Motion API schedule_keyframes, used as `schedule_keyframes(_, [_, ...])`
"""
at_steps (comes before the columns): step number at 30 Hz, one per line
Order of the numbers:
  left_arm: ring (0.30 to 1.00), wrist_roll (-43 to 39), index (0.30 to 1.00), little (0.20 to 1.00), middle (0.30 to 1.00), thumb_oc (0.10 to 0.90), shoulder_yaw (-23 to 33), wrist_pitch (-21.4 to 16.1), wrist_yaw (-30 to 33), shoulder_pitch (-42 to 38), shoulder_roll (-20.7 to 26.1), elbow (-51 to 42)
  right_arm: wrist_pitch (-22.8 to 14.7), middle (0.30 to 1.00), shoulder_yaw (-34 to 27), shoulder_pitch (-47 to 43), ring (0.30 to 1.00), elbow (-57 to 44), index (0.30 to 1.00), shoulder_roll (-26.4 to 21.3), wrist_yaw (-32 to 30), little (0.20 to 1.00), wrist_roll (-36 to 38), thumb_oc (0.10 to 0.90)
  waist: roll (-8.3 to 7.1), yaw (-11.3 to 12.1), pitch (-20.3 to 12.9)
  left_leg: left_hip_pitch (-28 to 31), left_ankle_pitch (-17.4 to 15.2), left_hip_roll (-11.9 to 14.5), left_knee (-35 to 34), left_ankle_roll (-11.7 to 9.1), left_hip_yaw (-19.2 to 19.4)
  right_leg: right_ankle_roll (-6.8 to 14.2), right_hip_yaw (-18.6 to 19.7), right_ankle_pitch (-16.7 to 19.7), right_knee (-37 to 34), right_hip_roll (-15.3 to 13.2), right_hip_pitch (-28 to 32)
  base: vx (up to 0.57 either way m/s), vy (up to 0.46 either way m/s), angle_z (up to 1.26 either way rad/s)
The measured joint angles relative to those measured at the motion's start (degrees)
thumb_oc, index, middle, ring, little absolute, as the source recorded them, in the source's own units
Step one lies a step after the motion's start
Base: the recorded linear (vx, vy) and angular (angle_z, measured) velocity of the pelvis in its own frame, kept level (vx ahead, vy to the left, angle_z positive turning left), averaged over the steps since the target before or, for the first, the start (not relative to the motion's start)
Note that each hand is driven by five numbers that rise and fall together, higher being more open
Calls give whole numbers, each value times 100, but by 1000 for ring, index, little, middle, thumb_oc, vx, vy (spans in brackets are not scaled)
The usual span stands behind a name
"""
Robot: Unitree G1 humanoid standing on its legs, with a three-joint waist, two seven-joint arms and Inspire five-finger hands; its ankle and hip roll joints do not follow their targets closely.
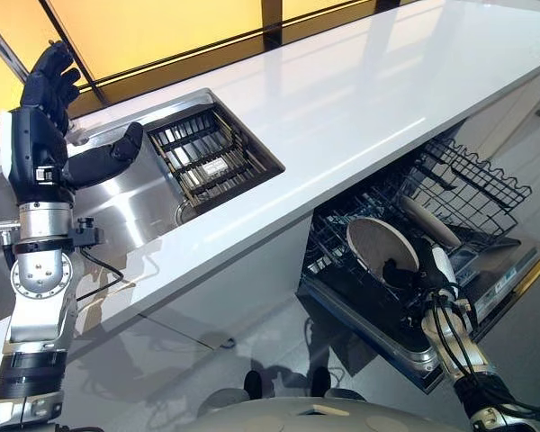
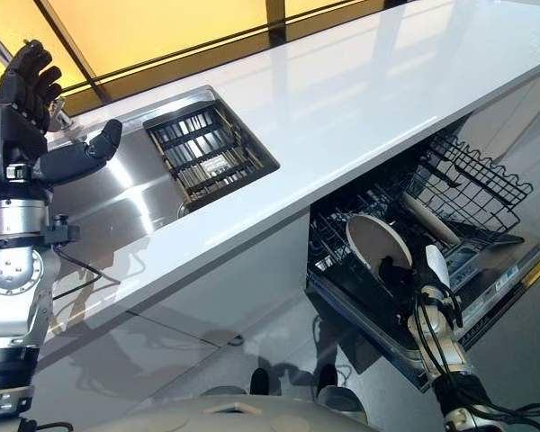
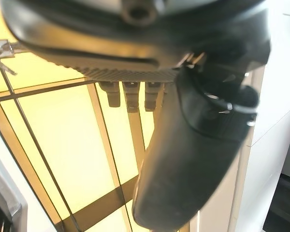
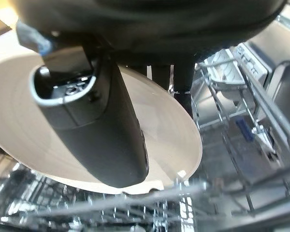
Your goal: Pick up plates and place into dishwasher.
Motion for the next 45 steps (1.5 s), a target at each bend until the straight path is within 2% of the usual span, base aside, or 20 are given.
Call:
schedule_keyframes(8, [900,-4,900,900,900,800,-254,118,-87,0,4,0,460,300,215,-261,300,75,300,-3,-91,200,0,100,4,27,2,-19,7,17,-26,-69,-72,-3,-112,-27,-16,2,35,3,-6,4])
schedule_keyframes(14, [900,-4,900,900,900,800,-399,151,-144,0,4,0,640,307,312,-376,307,98,307,-3,-94,208,11,108,4,42,3,-37,16,43,-27,-73,-138,-4,-134,-26,-17,2,35,6,-3,2])
schedule_keyframes(15, [900,-3,900,900,900,800,-398,160,-158,0,4,-1,643,625,318,-386,625,98,625,-3,-94,579,13,479,4,42,3,-37,17,45,-27,-73,-138,-4,-134,-27,-18,3,35,0,0,0])
schedule_keyframes(16, [900,-3,900,900,900,800,-398,184,-169,0,4,-1,642,900,319,-394,900,97,900,-3,-94,900,13,800,4,43,3,-37,18,48,-27,-76,-138,-5,-137,-27,-19,5,35,0,0,0])
schedule_keyframes(21, [900,-3,900,900,900,800,-399,227,-232,3,3,0,493,900,355,-398,900,-57,900,21,-362,900,223,800,27,48,16,-42,21,48,-26,-76,-143,-8,-152,-29,-20,5,35,0,0,0])
schedule_keyframes(24, [900,1,900,900,900,800,-401,216,-277,43,-8,-1,96,900,327,-403,900,-378,900,72,-739,900,383,800,130,53,76,-47,37,38,-24,-87,-157,-25,-154,-40,-20,4,34,11,29,5])
schedule_keyframes(29, [900,4,900,900,900,800,-400,217,-305,134,-167,-4,-628,900,19,-398,900,-1056,900,135,-952,900,512,800,288,58,162,-40,71,12,2,-35,-163,-49,-184,-23,2,6,37,4,22,5])
schedule_keyframes(33, [900,3,900,900,900,800,-400,217,-317,171,-229,-4,-1132,900,-373,-397,900,-1444,900,137,-1076,900,514,800,283,49,165,-41,65,1,3,-29,-132,-19,-118,-43,3,0,42,0,10,2])
schedule_keyframes(38, [900,1,900,900,900,800,-393,218,-356,252,-253,-4,-1570,900,-926,-362,900,-1684,900,137,-1237,900,572,800,273,8,171,-26,49,14,-3,-34,15,10,-71,-64,3,10,37,-6,10,-5])
schedule_keyframes(42, [900,0,900,900,900,800,-345,218,-418,372,-333,-21,-2046,900,-1279,-83,900,-2116,900,157,-1508,900,705,800,261,-77,179,-24,32,17,-21,-21,134,13,61,-64,3,16,-17,-10,10,-13])
schedule_keyframes(45, [900,-1,900,900,900,800,-320,218,-469,516,-342,-21,-2403,900,-1525,73,900,-2335,900,222,-1767,900,902,800,229,-250,193,-2,17,10,-21,-5,188,14,100,-63,3,11,-15,-23,10,-12])
